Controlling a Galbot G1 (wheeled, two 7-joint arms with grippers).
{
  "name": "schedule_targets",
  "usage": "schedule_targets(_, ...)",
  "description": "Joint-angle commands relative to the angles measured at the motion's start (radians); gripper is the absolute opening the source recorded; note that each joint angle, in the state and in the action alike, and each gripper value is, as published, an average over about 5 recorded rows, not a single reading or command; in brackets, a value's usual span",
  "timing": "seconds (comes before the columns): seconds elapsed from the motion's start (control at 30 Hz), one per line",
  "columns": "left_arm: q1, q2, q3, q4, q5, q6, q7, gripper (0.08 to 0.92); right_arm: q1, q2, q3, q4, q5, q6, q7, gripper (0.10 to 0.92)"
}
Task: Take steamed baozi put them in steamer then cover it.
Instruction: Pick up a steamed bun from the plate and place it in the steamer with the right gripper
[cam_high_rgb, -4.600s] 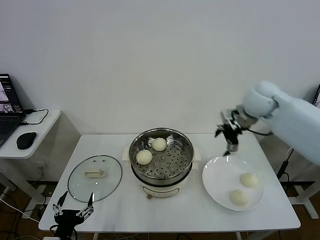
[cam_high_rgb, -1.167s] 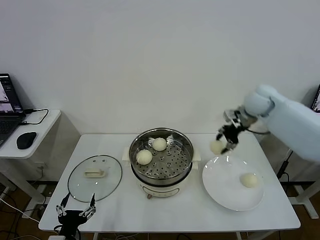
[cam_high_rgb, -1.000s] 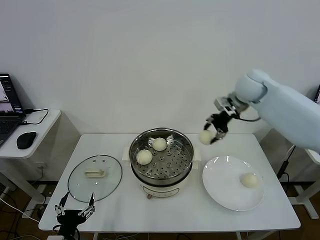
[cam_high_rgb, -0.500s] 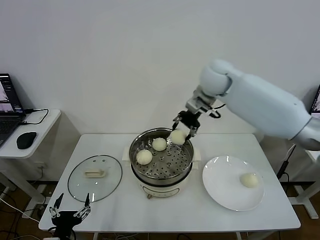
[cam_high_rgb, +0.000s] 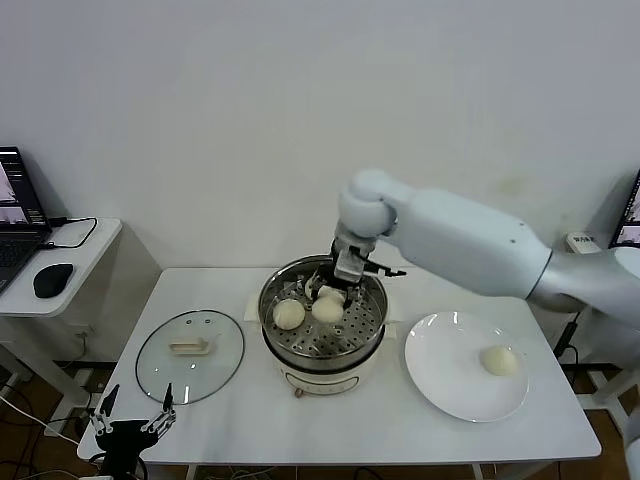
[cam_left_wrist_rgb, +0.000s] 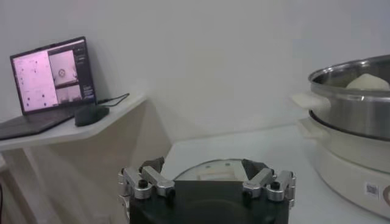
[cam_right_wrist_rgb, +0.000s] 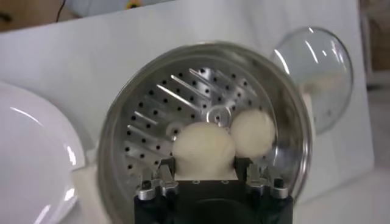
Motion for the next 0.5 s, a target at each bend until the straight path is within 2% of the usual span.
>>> schedule_targets(0.03,0.000,-0.001,0.000,-0.002,0.000,0.001,0.000,0.823,-0.065,0.038,-0.002,0.032,-0.169,0.103,0.030,0.594)
schedule_targets(0.5,-0.024,-0.002,0.009,0.020,-0.003,0.004,0.005,0.823,-0.094,0.044,-0.011,0.031,-0.159,0.095,0.032,0.594)
